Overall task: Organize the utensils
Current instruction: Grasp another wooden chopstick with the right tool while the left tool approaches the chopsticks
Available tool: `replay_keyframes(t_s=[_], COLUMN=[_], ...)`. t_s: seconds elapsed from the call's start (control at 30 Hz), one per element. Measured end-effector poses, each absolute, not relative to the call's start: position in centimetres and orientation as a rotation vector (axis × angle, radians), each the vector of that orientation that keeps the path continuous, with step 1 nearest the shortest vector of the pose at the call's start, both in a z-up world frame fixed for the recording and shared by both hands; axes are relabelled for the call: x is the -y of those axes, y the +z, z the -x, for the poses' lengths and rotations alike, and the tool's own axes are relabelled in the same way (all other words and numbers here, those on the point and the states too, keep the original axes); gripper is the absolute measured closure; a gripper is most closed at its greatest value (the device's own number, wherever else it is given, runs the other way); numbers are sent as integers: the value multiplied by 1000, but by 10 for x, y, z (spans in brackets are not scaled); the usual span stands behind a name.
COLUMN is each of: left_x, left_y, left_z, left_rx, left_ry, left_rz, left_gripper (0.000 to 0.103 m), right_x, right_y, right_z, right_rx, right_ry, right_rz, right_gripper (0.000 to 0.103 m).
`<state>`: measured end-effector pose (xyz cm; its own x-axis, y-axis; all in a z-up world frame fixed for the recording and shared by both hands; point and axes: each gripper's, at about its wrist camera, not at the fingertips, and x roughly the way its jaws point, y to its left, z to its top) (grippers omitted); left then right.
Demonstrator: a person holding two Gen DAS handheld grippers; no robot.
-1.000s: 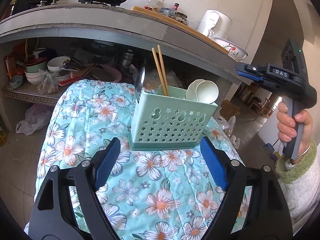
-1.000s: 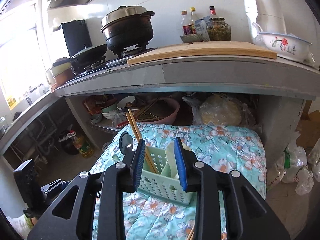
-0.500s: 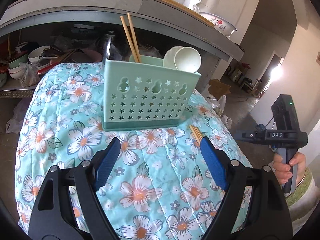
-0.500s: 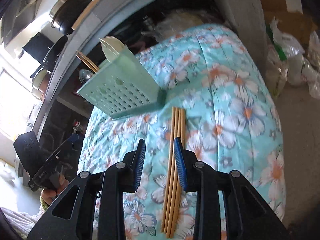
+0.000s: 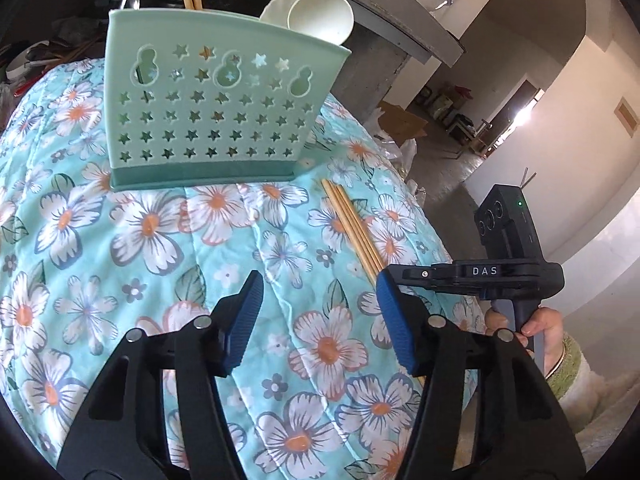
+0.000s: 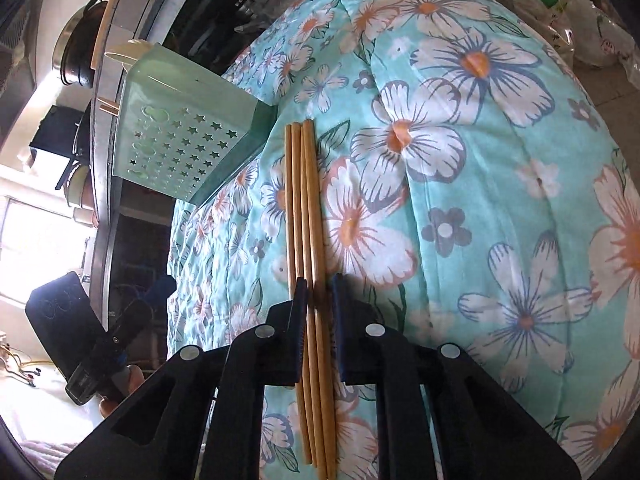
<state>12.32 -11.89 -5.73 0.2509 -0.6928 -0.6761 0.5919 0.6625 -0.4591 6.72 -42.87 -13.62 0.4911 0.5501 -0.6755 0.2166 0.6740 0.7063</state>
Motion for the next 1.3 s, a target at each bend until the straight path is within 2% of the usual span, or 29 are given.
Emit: replay_keyframes(t_s=[0.4, 0.83, 0.9, 1.3], left_x=[169, 216, 217, 212], left_y=[-94, -133, -140, -157], left_z=[-130, -148, -154, -167], left_rx=[-1151, -1294, -1319, -1366], left_ry=[-988, -977, -971, -973], left_rz=[208, 279, 329, 505], left_gripper=[78, 83, 87, 97], right_x=[443, 460, 459, 461], right_y=[-140, -143, -144, -149], right_z=[-63, -48, -48, -49], right_rx=[-1021, -996, -995, -992], right_ry=[269, 252, 254, 262], right_rz=[-915, -941, -940, -959], right_gripper=[96, 96, 96, 96])
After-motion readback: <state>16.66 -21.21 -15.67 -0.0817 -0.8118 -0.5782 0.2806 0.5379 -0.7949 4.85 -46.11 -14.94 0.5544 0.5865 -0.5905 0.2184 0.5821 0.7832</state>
